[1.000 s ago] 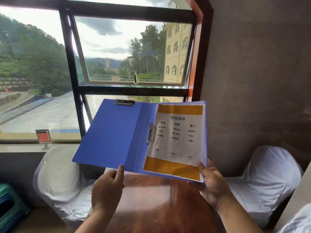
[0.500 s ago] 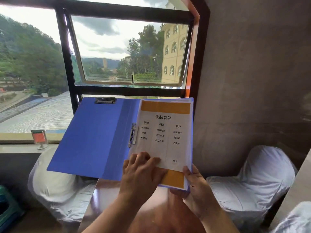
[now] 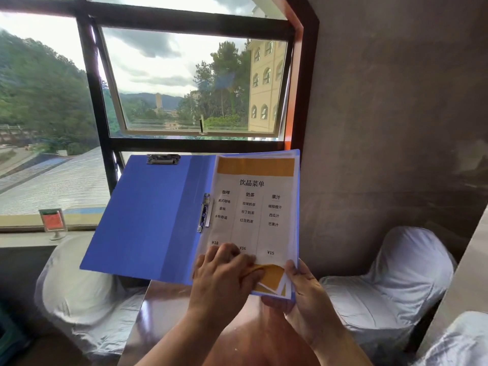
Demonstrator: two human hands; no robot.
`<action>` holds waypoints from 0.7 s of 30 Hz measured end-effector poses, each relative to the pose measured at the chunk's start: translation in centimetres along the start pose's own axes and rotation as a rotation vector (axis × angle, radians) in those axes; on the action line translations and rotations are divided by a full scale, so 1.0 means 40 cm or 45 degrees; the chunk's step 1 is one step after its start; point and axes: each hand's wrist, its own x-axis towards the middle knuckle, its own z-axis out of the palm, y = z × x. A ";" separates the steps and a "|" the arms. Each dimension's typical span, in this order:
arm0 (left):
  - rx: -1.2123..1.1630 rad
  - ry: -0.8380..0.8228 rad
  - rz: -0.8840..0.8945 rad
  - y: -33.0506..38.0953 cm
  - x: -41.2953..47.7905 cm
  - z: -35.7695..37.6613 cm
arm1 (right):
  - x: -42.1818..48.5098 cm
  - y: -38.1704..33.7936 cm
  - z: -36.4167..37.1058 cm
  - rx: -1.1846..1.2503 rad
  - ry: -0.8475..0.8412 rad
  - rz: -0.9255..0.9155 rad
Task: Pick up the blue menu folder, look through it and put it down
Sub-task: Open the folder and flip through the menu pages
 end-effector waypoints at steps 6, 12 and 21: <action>-0.274 0.168 -0.167 -0.027 0.024 -0.017 | 0.001 -0.019 -0.014 -0.041 -0.051 -0.060; -1.154 0.510 -1.011 -0.124 0.027 -0.039 | 0.011 -0.057 -0.054 -0.057 0.025 -0.110; -1.248 0.151 -1.235 -0.204 -0.009 -0.010 | 0.034 -0.082 -0.056 -0.039 0.036 -0.110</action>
